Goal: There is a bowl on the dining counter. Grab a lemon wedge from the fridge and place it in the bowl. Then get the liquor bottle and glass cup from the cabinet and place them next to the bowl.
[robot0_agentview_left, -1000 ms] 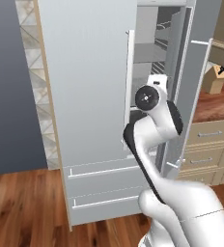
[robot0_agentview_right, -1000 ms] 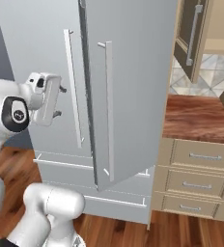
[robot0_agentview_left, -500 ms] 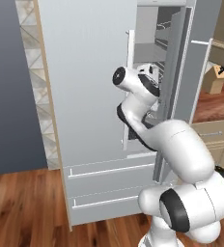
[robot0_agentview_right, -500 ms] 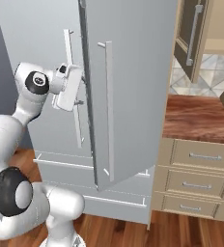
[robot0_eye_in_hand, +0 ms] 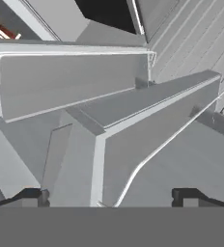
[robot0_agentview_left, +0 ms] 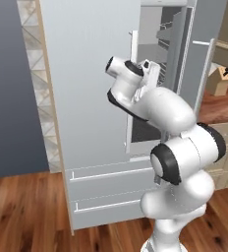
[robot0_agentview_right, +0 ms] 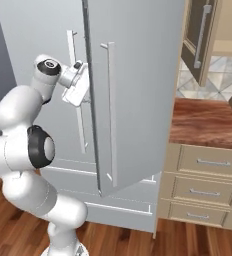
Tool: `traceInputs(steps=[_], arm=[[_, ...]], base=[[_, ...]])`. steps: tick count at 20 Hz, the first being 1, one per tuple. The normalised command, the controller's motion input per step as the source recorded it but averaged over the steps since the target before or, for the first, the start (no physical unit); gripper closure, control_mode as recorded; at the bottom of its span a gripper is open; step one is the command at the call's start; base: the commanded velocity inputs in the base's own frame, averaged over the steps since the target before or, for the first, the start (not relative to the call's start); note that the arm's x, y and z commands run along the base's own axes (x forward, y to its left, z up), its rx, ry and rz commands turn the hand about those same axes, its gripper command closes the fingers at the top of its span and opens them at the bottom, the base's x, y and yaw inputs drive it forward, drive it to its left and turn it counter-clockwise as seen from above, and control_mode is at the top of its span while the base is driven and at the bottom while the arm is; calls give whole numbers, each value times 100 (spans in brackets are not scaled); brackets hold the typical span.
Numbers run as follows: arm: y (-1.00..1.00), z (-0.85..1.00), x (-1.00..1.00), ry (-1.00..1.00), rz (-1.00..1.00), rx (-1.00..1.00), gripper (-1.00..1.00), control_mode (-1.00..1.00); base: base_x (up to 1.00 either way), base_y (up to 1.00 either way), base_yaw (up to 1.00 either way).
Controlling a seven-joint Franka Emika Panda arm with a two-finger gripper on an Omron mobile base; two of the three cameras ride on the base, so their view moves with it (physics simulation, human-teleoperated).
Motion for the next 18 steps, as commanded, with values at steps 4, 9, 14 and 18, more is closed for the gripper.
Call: traceInputs(steps=[4,9,14,18], arm=[[-100,0,-4,7,-21,0,-100,-100],[-100,0,-27,3,-21,0,-100,-100],[-100,0,-62,0,-18,2,-100,-100],[-100,0,-100,-11,-10,10,-100,-100]], base=[[0,0,0],[0,0,0],[0,0,0],[0,0,0]])
